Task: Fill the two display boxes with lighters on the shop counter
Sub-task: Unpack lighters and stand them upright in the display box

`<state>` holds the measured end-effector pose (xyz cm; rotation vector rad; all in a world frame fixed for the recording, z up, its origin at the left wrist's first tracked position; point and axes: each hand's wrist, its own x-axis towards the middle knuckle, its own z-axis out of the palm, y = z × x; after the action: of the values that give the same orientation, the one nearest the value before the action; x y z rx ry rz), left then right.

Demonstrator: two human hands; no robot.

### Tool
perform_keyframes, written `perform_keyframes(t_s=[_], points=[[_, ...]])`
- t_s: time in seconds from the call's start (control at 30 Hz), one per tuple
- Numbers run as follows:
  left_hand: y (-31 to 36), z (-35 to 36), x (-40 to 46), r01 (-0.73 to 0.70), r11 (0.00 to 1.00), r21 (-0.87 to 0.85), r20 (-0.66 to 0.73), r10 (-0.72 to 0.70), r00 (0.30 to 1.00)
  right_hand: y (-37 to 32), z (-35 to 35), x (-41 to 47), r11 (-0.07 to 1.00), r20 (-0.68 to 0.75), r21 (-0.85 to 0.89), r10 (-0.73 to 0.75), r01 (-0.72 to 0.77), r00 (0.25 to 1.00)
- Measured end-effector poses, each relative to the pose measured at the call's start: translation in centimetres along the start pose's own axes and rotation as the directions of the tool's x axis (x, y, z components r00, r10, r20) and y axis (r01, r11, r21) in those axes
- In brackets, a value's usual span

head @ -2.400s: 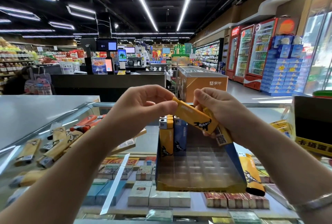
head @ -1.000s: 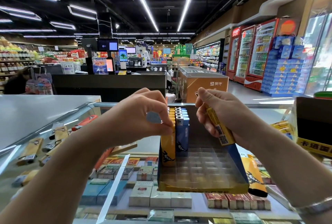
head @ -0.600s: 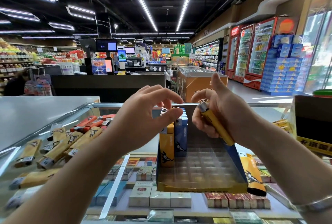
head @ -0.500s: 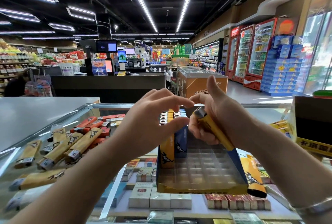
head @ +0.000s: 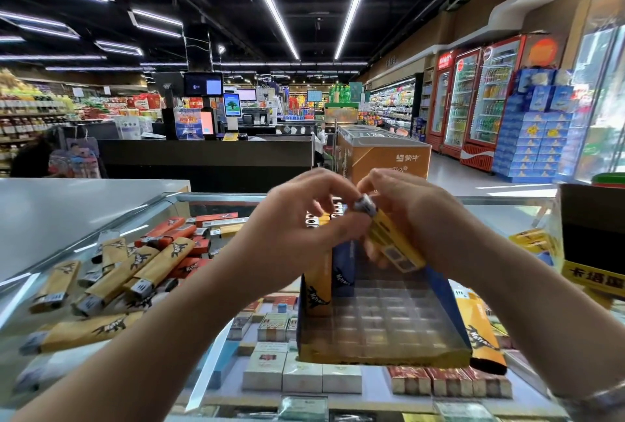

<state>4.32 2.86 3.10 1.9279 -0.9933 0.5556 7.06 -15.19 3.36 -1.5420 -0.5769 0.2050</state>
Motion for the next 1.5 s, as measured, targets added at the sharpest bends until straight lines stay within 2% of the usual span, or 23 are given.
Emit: perform_keyframes(t_s=[0.03,0.1,0.17,0.23,0.4,0.57,0.73,0.83,0.97,1.1,1.23,1.5], points=[[0.1,-0.3,0.0,0.036,0.995,-0.098,-0.026,-0.039,0.999,-0.1,-0.1,0.0,0.995,-0.115,-0.063,-0.079,0.072,0.99],[0.1,-0.8,0.1,0.069,0.966,-0.25,-0.089,-0.093,0.992,-0.3,-0.4,0.2,0.96,-0.306,-0.218,-0.236,0.174,0.922],[0.1,-1.2,0.2,0.082,0.953,-0.291,-0.137,-0.126,0.982,-0.1,-0.8,0.4,0.888,-0.387,-0.42,-0.363,0.188,0.848],[-0.1,-1.3,0.3,0.11,0.947,-0.302,-0.148,-0.161,0.976,0.3,-1.1,0.5,0.804,-0.397,-0.58,-0.418,0.13,0.817],[0.0,-1.9,0.2,0.189,0.943,-0.273,-0.105,-0.225,0.969,0.8,-1.3,0.7,0.731,-0.415,-0.682,-0.385,-0.002,0.825],[0.1,-2.2,0.3,0.282,0.916,-0.287,-0.018,-0.299,0.954,1.1,-1.5,0.7,0.736,-0.411,-0.669,-0.252,-0.102,0.876],[0.1,-3.1,0.4,0.422,0.851,-0.313,0.228,-0.364,0.903,1.1,-1.3,0.6,0.704,-0.376,-0.701,-0.232,-0.112,0.897],[0.2,-3.9,0.4,0.439,0.843,-0.312,0.264,-0.367,0.892,1.0,-1.3,0.5,0.693,-0.364,-0.712,-0.226,-0.113,0.904],[0.7,-3.6,0.3,0.352,0.9,-0.256,0.156,-0.321,0.934,1.0,-1.3,0.5,0.687,-0.35,-0.719,-0.228,-0.105,0.908],[0.8,-2.8,0.0,0.226,0.968,-0.11,0.098,-0.216,0.971,1.0,-1.3,0.6,0.674,-0.338,-0.731,-0.226,-0.104,0.913],[0.9,-2.2,-0.1,0.131,0.991,0.037,0.132,-0.135,0.982,1.1,-1.4,0.6,0.666,-0.337,-0.739,-0.238,-0.099,0.911],[1.2,-2.6,-0.2,0.007,0.981,0.195,0.197,-0.047,0.979,1.2,-1.3,0.6,0.66,-0.33,-0.747,-0.26,-0.082,0.908]])
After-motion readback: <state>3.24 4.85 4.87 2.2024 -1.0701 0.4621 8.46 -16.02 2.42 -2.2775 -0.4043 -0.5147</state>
